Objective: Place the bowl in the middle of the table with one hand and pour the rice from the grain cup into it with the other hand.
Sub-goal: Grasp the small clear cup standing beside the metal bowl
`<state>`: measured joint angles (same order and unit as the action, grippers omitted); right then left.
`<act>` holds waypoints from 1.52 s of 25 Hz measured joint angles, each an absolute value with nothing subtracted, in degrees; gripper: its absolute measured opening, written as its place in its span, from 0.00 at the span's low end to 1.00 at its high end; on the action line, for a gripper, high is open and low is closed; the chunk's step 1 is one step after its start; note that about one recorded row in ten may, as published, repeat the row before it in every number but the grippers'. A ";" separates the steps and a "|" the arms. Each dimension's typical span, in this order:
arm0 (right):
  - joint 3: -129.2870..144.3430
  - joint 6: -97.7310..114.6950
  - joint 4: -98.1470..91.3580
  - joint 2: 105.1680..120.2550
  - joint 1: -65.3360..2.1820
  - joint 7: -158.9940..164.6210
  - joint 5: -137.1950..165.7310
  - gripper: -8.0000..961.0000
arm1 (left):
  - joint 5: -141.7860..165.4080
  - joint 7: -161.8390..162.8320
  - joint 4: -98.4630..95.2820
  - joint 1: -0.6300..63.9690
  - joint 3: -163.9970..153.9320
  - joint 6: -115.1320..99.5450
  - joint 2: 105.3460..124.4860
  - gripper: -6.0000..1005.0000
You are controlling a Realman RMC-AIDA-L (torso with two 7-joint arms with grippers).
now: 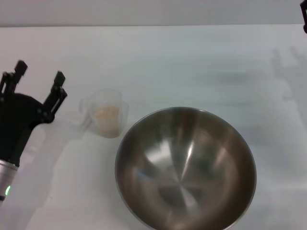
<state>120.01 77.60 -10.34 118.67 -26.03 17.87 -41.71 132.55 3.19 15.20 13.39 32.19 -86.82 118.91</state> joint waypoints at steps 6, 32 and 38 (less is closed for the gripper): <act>119.65 76.81 -7.85 118.60 -26.44 17.67 -41.95 0.52 | 132.54 3.49 14.68 12.15 29.66 -82.49 118.91 0.81; 118.37 75.67 -7.29 118.48 -27.32 17.64 -41.76 0.52 | 132.25 3.04 13.39 15.92 27.84 -68.40 118.92 0.81; 118.37 75.38 -7.35 118.61 -27.32 17.65 -41.90 0.52 | 132.14 3.01 12.87 16.88 28.00 -67.48 118.91 0.81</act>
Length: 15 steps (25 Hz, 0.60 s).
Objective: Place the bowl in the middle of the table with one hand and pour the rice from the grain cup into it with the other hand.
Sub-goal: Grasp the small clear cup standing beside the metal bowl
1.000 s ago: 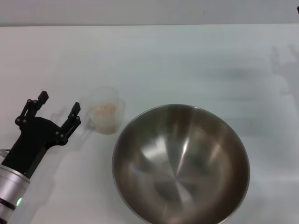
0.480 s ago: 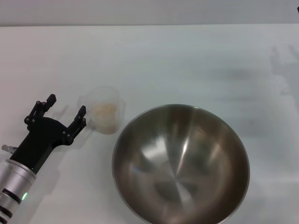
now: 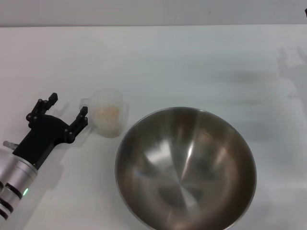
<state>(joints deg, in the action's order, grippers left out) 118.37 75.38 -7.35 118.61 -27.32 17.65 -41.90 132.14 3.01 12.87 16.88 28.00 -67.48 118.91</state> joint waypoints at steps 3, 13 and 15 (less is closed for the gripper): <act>118.37 75.35 -7.43 118.64 -27.33 17.64 -41.95 0.52 | 132.11 3.00 12.74 17.87 28.51 -66.82 118.91 0.81; 118.37 75.32 -7.56 118.66 -27.35 17.65 -42.07 0.52 | 132.11 1.93 12.78 18.65 29.19 -65.61 118.92 0.81; 118.37 75.30 -7.47 118.65 -27.46 17.65 -42.09 0.52 | 132.10 0.46 13.14 18.28 29.28 -65.86 118.98 0.81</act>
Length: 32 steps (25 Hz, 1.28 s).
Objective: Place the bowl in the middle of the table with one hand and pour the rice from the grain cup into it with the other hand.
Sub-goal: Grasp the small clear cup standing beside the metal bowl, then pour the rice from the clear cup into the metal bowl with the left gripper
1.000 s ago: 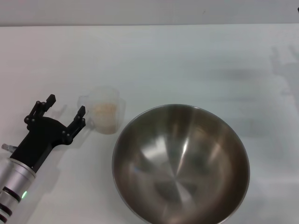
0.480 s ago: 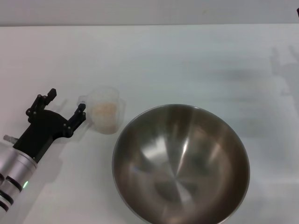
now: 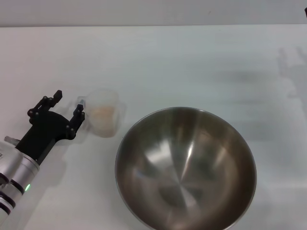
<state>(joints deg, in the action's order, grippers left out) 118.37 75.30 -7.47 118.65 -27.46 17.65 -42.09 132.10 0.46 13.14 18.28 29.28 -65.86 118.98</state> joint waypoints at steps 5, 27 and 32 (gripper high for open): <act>118.37 75.23 -7.42 118.66 -27.62 17.65 -42.10 0.53 | 132.33 -0.17 13.47 18.27 29.10 -66.02 119.07 0.63; 118.37 74.03 -7.29 118.72 -27.72 17.78 -41.81 0.53 | 132.21 -0.01 15.60 19.45 29.51 -69.44 118.99 0.02; 117.85 73.79 -7.29 118.61 -27.77 17.78 -41.98 0.53 | 132.09 -2.14 15.57 20.23 30.73 -74.49 118.91 0.02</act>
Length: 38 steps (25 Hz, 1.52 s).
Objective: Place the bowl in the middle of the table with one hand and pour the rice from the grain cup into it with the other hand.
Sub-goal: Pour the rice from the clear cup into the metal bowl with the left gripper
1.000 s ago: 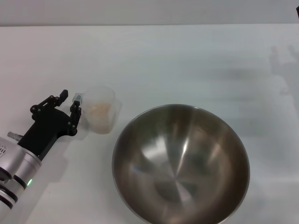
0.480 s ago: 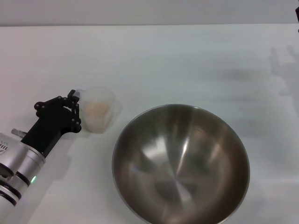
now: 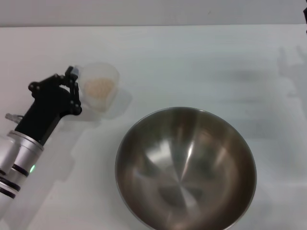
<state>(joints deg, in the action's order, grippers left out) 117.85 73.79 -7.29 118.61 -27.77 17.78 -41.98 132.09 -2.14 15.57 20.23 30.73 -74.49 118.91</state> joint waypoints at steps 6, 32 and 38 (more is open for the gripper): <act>116.65 73.67 -7.22 118.50 -27.77 17.77 -42.03 0.53 | 132.11 -8.24 15.64 20.84 30.85 -82.29 118.89 0.03; 110.38 71.24 -5.97 117.65 -28.47 17.51 -42.09 0.52 | 146.01 -62.20 15.73 20.97 22.06 -96.54 119.17 0.04; 109.41 69.49 -6.18 117.27 -29.06 15.64 -42.10 0.52 | 146.09 -75.35 15.74 21.60 18.74 -95.91 119.18 0.04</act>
<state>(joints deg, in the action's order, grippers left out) 109.41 69.49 -6.18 117.27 -29.06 15.64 -42.10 146.09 -75.35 15.74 21.60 18.74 -95.91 119.18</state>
